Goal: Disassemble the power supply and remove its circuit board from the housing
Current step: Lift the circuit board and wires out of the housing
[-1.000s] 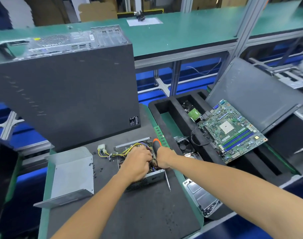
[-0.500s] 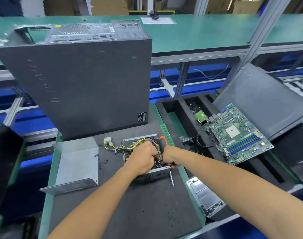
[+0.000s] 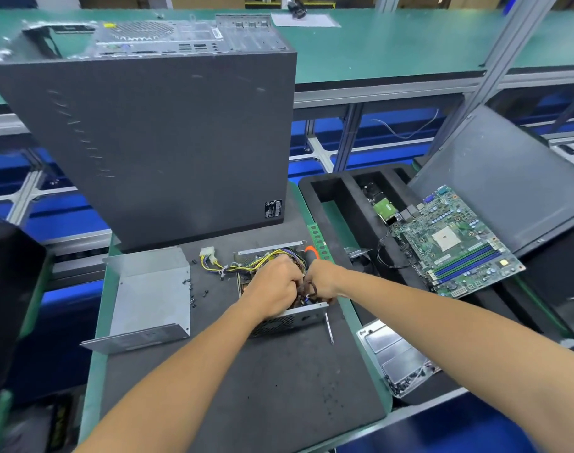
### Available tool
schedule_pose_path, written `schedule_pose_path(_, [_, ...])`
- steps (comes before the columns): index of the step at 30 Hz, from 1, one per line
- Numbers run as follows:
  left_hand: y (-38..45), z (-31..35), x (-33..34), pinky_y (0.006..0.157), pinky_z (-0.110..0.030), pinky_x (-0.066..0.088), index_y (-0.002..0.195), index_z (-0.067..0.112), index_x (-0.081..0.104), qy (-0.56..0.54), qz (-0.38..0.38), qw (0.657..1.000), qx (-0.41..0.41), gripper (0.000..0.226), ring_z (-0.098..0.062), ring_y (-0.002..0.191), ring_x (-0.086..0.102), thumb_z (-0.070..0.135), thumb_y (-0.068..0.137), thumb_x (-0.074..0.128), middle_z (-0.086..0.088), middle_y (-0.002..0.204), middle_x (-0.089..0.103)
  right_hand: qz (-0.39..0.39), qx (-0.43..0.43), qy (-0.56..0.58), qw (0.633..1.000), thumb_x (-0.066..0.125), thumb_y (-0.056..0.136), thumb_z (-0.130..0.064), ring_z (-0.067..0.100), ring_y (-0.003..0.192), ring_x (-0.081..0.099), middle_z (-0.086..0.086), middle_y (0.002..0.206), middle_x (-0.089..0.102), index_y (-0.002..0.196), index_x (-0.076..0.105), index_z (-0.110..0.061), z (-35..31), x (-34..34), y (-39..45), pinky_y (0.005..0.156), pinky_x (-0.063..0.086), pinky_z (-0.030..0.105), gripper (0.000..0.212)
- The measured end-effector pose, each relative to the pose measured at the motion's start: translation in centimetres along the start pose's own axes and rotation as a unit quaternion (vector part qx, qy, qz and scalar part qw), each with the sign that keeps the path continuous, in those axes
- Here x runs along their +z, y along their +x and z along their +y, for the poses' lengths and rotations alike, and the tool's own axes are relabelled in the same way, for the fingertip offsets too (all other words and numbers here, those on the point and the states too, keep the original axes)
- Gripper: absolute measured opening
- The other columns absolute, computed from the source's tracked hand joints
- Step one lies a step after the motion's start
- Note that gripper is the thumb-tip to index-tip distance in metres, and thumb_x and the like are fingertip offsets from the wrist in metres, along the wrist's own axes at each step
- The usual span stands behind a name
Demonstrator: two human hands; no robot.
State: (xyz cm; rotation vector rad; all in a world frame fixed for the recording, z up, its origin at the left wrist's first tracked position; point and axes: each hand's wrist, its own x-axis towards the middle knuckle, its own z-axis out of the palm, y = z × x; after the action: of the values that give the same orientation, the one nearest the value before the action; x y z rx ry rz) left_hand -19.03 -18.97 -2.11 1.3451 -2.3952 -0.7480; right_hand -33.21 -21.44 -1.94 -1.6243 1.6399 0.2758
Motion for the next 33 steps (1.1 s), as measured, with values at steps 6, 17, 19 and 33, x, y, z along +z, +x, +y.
schedule_pose_path(6, [0.2, -0.4, -0.1, 0.077, -0.037, 0.043, 0.062, 0.005, 0.064, -0.034, 0.001, 0.999, -0.017, 0.024, -0.024, 0.085, 0.045, -0.003, 0.063, 0.042, -0.001, 0.066, 0.056, -0.132, -0.028, 0.103, 0.985, 0.043, 0.090, 0.012, 0.016, 0.058, 0.048, 0.006, 0.070, 0.046, 0.081, 0.059, -0.010, 1.3, -1.4, -0.5, 0.058, 0.053, 0.026, 0.029])
schedule_pose_path(17, [-0.2, -0.4, -0.2, 0.069, -0.037, 0.042, 0.057, 0.009, 0.062, -0.046, 0.152, 0.986, -0.058, 0.030, -0.024, 0.080, 0.046, -0.009, 0.063, 0.040, -0.001, 0.067, 0.061, -0.112, -0.032, 0.148, 0.982, 0.068, 0.090, -0.017, 0.015, 0.050, 0.046, 0.008, 0.065, 0.055, 0.064, 0.056, -0.011, 1.9, -1.3, 0.6, 0.045, 0.040, 0.019, 0.029])
schedule_pose_path(19, [-0.1, -0.4, -0.1, 0.068, -0.038, 0.042, 0.056, 0.008, 0.062, -0.013, 0.153, 0.985, -0.081, 0.028, -0.025, 0.080, 0.046, -0.012, 0.064, 0.044, -0.004, 0.067, 0.062, -0.105, -0.029, 0.142, 0.984, 0.068, 0.089, -0.012, 0.015, 0.050, 0.048, 0.009, 0.064, 0.056, 0.065, 0.059, -0.010, 2.0, -1.3, 0.7, 0.044, 0.039, 0.019, 0.025])
schedule_pose_path(33, [0.0, -0.8, 0.2, 0.072, -0.037, 0.042, 0.062, 0.009, 0.062, -0.022, 0.118, 0.990, -0.071, 0.022, -0.026, 0.077, 0.053, 0.003, 0.066, 0.041, 0.000, 0.069, 0.062, -0.129, -0.018, 0.133, 0.983, 0.050, 0.095, 0.002, 0.023, 0.069, 0.057, 0.009, 0.092, 0.060, 0.080, 0.053, -0.010, 2.4, -1.2, 2.2, 0.047, 0.054, 0.023, 0.019])
